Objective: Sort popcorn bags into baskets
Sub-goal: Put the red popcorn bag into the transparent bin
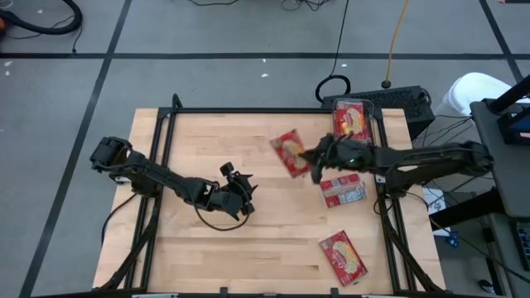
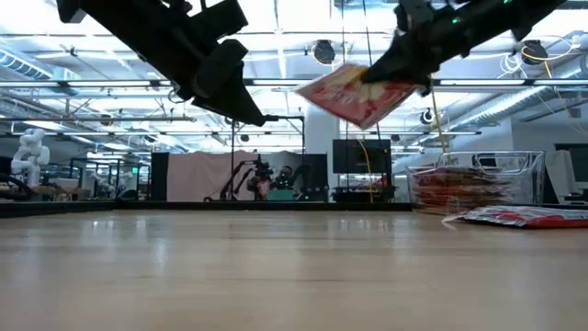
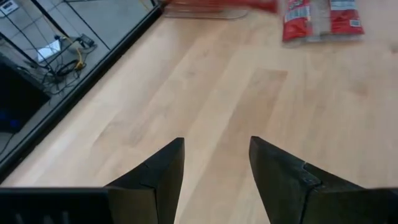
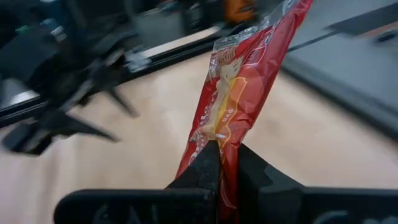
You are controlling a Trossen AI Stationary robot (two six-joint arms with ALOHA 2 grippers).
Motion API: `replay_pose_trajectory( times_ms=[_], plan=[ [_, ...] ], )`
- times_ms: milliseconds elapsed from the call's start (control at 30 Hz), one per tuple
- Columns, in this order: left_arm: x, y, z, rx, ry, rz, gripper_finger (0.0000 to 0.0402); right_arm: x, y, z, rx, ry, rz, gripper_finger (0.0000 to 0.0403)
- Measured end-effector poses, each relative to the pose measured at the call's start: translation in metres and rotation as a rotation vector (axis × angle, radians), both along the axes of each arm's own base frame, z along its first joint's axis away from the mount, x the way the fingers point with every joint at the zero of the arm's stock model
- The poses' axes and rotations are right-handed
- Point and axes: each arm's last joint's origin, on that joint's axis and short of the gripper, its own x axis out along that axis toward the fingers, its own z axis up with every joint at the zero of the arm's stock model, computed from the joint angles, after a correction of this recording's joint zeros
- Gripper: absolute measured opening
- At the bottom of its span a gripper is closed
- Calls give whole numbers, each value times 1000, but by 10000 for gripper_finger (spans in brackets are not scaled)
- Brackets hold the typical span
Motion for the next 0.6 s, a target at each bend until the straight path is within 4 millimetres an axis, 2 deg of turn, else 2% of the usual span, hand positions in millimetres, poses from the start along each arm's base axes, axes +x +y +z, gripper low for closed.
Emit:
replay_pose_trajectory(
  times_ms=[267,467,600],
  plan=[
    [6,15,3,25,-8,9,186,-50,-28,28,-98,-28,-236,8],
    [14,33,8,31,-33,-7,186,-76,-43,32,-135,10,-345,8],
    [18,44,9,14,-47,-19,186,-85,-50,33,-140,23,-356,8]
  ],
)
